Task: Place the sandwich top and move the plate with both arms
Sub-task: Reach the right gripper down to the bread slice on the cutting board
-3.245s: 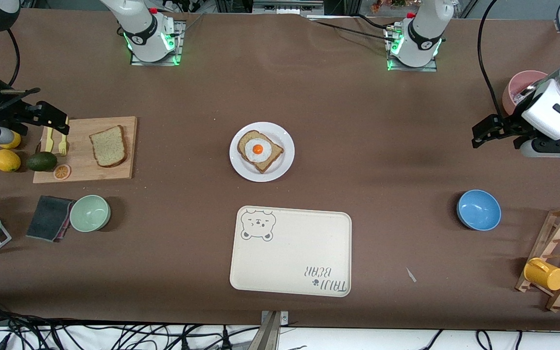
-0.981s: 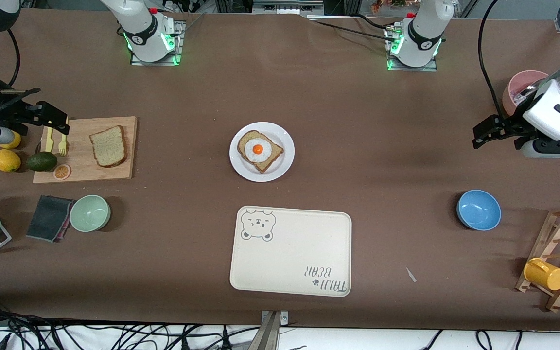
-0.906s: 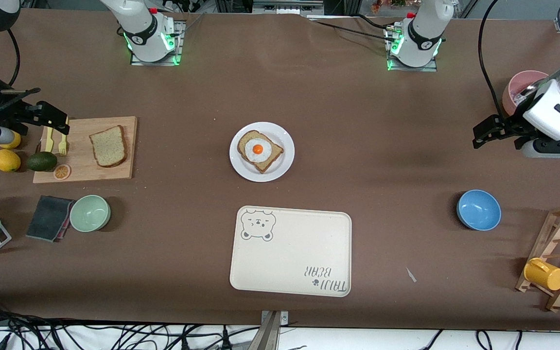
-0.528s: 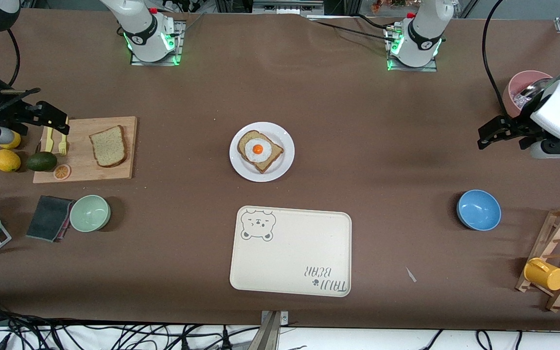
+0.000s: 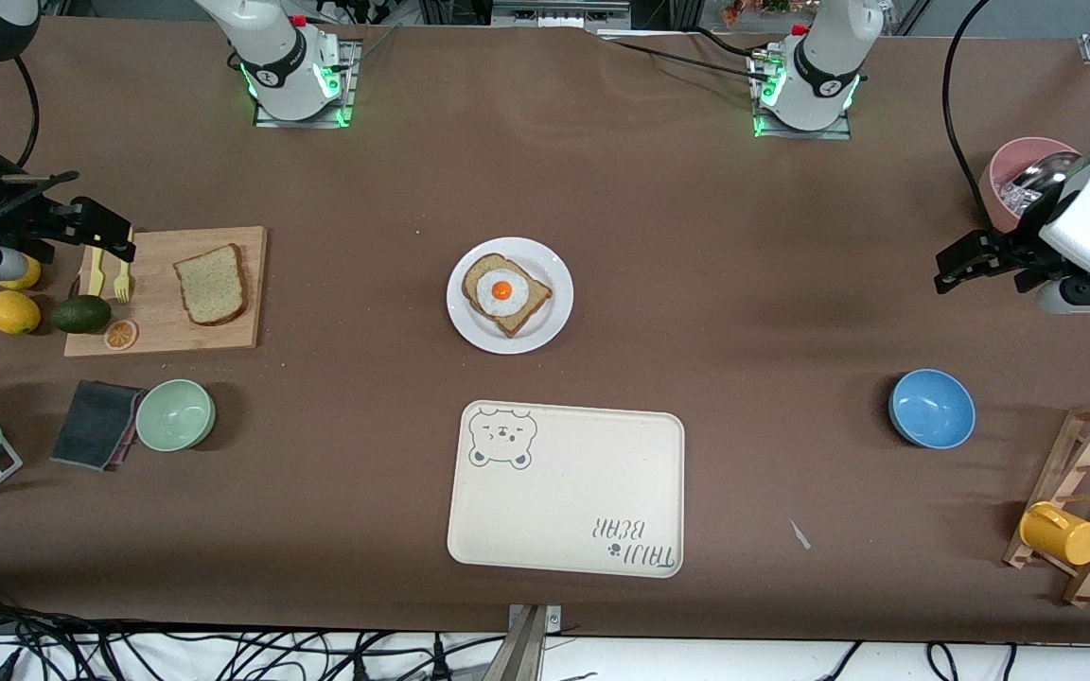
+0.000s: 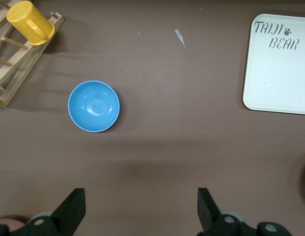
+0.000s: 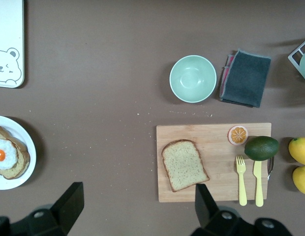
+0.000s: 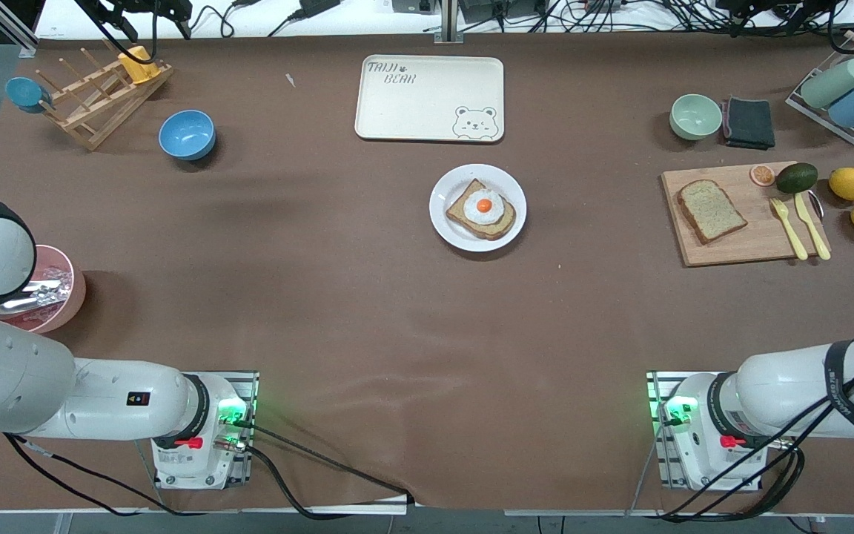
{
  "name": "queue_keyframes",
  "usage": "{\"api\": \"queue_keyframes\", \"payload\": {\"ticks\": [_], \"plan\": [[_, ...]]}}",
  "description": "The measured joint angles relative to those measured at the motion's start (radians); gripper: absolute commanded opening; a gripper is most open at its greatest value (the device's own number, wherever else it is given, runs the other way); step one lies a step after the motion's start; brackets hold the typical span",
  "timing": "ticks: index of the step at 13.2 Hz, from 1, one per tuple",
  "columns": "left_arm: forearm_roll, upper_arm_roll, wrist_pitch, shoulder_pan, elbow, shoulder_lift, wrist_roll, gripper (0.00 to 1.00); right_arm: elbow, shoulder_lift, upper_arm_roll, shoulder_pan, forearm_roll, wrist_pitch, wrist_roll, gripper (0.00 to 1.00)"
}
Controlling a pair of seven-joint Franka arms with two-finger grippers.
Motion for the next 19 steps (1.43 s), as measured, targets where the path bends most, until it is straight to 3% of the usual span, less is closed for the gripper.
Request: {"api": "queue_keyframes", "payload": {"ticks": [6, 10, 13, 19], "plan": [[0.0, -0.001, 0.0, 0.0, 0.0, 0.011, 0.0, 1.0, -0.009, 0.056, 0.02, 0.006, -0.006, 0.0, -0.004, 1.0], [0.0, -0.002, 0.0, -0.002, 0.0, 0.018, -0.001, 1.0, -0.064, 0.136, 0.025, 0.115, -0.184, 0.023, 0.039, 1.0], [0.0, -0.002, 0.0, -0.002, 0.0, 0.019, -0.001, 1.0, -0.189, 0.15, 0.023, 0.148, -0.218, 0.14, 0.102, 1.0], [0.0, -0.002, 0.0, -0.002, 0.0, 0.02, -0.001, 1.0, -0.599, 0.091, -0.065, 0.138, -0.252, 0.545, 0.103, 1.0]]}}
